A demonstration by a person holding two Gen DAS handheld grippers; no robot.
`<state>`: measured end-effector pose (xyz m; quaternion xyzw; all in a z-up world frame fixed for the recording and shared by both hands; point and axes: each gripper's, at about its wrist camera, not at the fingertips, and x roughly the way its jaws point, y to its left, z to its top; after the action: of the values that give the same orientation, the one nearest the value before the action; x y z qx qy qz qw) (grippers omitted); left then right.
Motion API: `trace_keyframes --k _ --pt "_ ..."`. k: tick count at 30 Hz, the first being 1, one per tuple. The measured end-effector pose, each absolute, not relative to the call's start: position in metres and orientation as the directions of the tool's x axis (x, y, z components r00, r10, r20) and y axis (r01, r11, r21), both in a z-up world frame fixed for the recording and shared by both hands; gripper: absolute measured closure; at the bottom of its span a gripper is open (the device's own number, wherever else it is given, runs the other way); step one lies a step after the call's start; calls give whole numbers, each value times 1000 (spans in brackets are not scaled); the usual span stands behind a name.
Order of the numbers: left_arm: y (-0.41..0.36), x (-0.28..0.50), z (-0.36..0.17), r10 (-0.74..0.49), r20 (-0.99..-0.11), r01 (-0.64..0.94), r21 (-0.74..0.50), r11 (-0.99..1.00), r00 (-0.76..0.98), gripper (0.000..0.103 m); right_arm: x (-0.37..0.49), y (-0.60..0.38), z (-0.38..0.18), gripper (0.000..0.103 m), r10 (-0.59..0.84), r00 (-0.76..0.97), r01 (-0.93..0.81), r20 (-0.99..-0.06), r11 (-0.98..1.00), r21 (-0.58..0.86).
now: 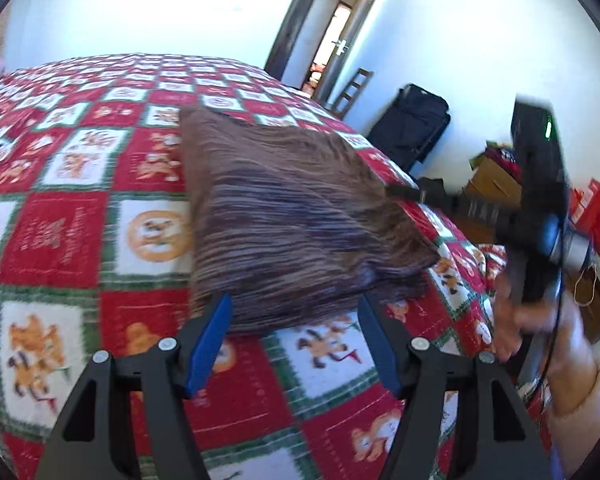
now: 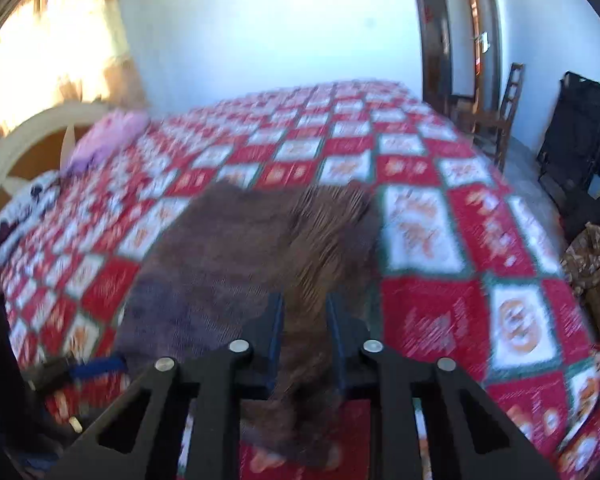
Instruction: Fold small clothes
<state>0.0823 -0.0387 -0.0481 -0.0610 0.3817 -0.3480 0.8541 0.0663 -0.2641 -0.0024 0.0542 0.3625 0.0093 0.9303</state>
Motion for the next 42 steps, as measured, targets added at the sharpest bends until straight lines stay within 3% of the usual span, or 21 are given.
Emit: trace_keyframes --k 3,9,12,14,19,24,28,31,36,40,42 --pt "-30 85 -46 -609 -620 530 -340 777 494 35 59 -261 -31 82 32 686 56 -727 994 97" --pt "-10 103 -50 -582 -632 457 -374 807 511 35 30 -275 -52 78 0 666 121 -746 987 108" --pt "-6 120 -40 -573 -612 431 -381 818 545 35 34 -280 -39 79 20 635 132 -772 982 134" --pt "-12 137 -27 -542 -603 421 -345 839 586 35 36 -273 -15 79 -7 691 107 -723 990 92" --pt "-45 185 -17 -490 -617 403 -288 869 616 35 90 -270 15 79 49 753 52 -656 990 134" --pt "-72 213 -43 -461 -662 357 -298 885 591 35 130 -277 -34 79 46 663 68 -747 990 122" --pt "-75 212 -73 -440 -707 341 -290 894 554 34 112 -289 -41 80 83 688 57 -721 984 168" --pt "-70 214 -65 -456 -711 341 -312 887 535 34 120 -285 -30 80 63 663 46 -746 991 125" --pt "-67 225 -31 -445 -679 320 -311 895 584 34 160 -295 6 79 50 741 52 -670 990 131" --pt "-84 257 -25 -403 -683 291 -280 915 609 33 212 -311 -10 79 53 695 75 -717 986 146" --pt "-93 278 -40 -358 -728 256 -254 933 585 32 228 -320 -31 79 29 650 100 -759 987 123"
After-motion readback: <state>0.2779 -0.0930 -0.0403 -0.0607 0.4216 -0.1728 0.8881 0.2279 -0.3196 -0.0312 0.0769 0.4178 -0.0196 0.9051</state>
